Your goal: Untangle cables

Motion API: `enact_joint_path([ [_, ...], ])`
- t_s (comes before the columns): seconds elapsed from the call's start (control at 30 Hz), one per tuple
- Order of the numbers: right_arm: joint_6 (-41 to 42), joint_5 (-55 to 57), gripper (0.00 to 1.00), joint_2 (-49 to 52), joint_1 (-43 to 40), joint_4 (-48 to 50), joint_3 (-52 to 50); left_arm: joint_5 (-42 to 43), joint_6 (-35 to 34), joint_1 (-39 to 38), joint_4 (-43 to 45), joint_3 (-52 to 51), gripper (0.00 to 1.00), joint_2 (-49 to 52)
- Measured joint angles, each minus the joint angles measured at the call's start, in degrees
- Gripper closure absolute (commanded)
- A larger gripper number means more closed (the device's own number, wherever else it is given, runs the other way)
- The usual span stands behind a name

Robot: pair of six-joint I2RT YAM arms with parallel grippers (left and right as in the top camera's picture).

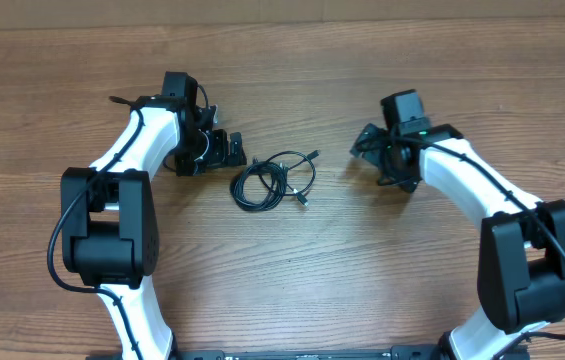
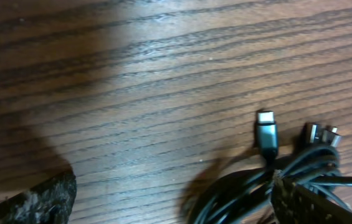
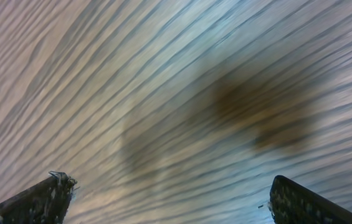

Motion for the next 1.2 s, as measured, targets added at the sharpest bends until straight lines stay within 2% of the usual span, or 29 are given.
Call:
enact_joint_path([
  [0.2, 0.0, 0.1, 0.00, 0.0, -2.0, 0.0, 0.0, -1.1, 0.0, 0.0, 0.0, 0.0, 0.01, 0.0],
  [1.2, -0.1, 0.1, 0.00, 0.0, -2.0, 0.0, 0.0, -1.4, 0.0, 0.0, 0.0, 0.0, 0.00, 0.0],
])
